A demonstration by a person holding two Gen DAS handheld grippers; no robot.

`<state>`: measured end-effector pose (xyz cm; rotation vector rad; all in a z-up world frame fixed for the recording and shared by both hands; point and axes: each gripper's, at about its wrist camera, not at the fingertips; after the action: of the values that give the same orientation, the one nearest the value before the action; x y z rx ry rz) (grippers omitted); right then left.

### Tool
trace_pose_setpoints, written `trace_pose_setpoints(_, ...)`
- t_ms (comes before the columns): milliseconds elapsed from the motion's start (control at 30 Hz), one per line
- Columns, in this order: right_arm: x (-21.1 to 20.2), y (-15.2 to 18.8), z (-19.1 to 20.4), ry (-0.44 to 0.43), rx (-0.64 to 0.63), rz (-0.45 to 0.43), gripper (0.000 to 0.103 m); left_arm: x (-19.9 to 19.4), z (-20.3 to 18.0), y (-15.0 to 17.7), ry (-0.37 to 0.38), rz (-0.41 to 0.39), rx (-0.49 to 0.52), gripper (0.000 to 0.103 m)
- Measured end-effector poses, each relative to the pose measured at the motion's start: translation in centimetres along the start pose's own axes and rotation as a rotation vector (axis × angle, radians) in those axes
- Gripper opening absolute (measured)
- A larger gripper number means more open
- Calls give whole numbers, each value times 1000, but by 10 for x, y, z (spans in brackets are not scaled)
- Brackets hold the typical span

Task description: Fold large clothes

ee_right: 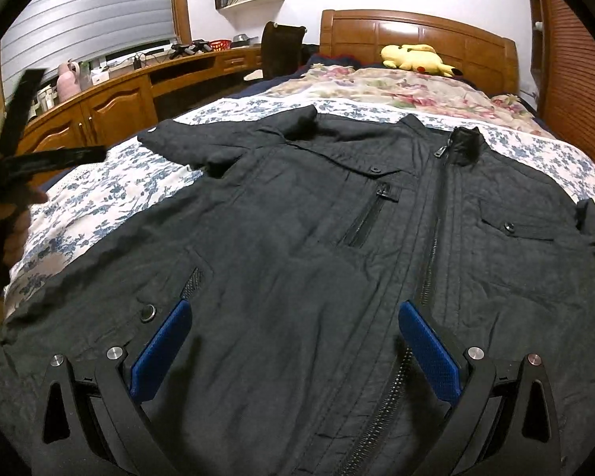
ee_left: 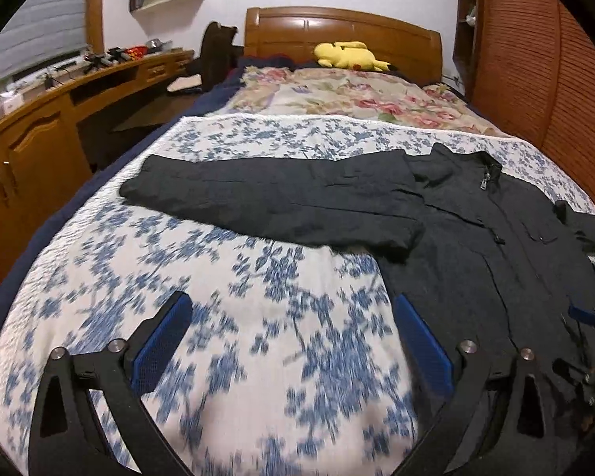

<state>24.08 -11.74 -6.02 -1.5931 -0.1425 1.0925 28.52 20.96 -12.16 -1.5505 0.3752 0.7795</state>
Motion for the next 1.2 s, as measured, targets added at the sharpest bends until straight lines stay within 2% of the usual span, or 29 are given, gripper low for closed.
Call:
trace_pose_setpoints(33,3,-3,1,2,-4,3,103,11,2,-4,8,12,-7,95)
trace_pose_setpoints(200,15,-8,8,5,-16,14,103,55,15,-20,47,68,-68,73)
trace_pose_setpoints(300,15,-8,7,0,-12,18,103,84,25,-28,30,112,-106,66)
trace_pose_setpoints(367,15,-8,6,-3,-7,20,103,101,29,-33,-14,133,-108,64)
trace_pose_setpoints(467,17,-9,4,-7,-3,22,103,120,32,-39,-17,165,-122,62)
trace_pose_setpoints(567,19,-9,3,-10,-1,22,103,133,31,-46,-14,185,-125,62)
trace_pose_setpoints(733,21,-9,2,-16,3,28,103,157,34,-56,31,242,-167,62)
trace_pose_setpoints(867,22,-8,1,-16,7,24,103,162,31,-63,24,245,-168,62)
trace_pose_setpoints(1000,22,-8,1,-18,9,23,103,163,23,-67,-1,219,-128,30)
trace_pose_setpoints(1100,23,-8,1,-19,12,20,103,166,20,-68,-8,227,-102,16)
trace_pose_setpoints(1200,23,-7,2,-18,11,18,103,165,22,-74,-11,214,-108,5)
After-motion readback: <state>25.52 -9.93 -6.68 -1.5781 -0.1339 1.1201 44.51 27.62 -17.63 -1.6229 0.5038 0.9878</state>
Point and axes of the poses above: each gripper's, at about its wrist camera, not at the fingertips, and x roughly the way its jaws point, z to its left, y to its underside, and after that the axes turned 7 degrees about -y, right-handed
